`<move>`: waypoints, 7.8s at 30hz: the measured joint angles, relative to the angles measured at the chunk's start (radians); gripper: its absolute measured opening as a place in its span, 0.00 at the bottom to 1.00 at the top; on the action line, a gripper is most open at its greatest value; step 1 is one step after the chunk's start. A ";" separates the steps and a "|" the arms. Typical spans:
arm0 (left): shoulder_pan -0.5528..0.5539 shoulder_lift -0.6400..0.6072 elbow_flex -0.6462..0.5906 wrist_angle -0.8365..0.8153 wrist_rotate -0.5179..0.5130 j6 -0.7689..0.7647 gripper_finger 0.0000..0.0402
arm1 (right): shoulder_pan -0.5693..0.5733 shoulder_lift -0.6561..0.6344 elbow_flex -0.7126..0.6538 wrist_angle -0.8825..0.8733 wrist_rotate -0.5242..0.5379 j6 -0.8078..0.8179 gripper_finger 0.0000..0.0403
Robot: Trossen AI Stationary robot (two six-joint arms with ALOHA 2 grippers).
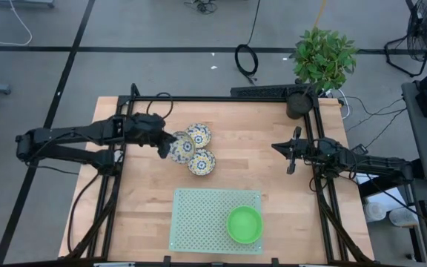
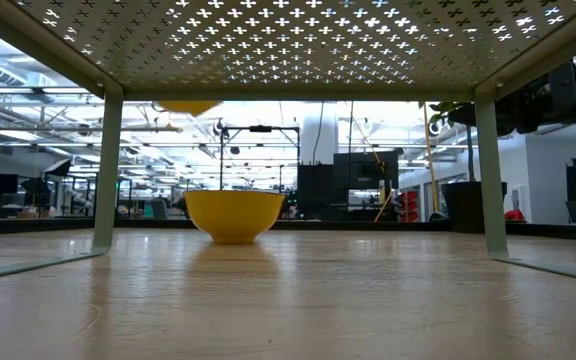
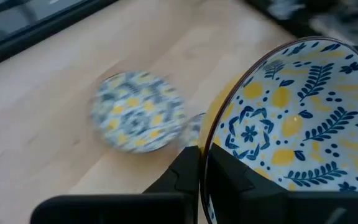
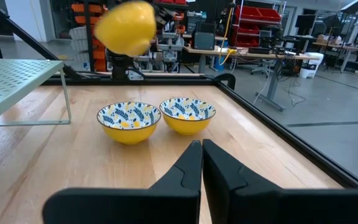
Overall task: Pick & Place Mini bowls
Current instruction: Put the middle left yellow patterned bowl on the shelf, then stack the top yellow patterned bowl on the yellow patterned bowl on the shelf
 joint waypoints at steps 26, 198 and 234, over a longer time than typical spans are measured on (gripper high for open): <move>-0.223 0.000 0.001 0.330 0.120 0.191 0.06 | 0.000 0.000 0.000 0.007 0.000 0.000 0.00; 0.408 0.957 0.831 -0.738 -0.024 0.197 0.65 | 0.000 0.000 0.000 0.022 0.000 0.000 0.00; 0.387 0.693 0.406 -0.166 0.129 0.340 0.63 | 0.000 0.000 0.000 0.022 0.000 0.000 0.00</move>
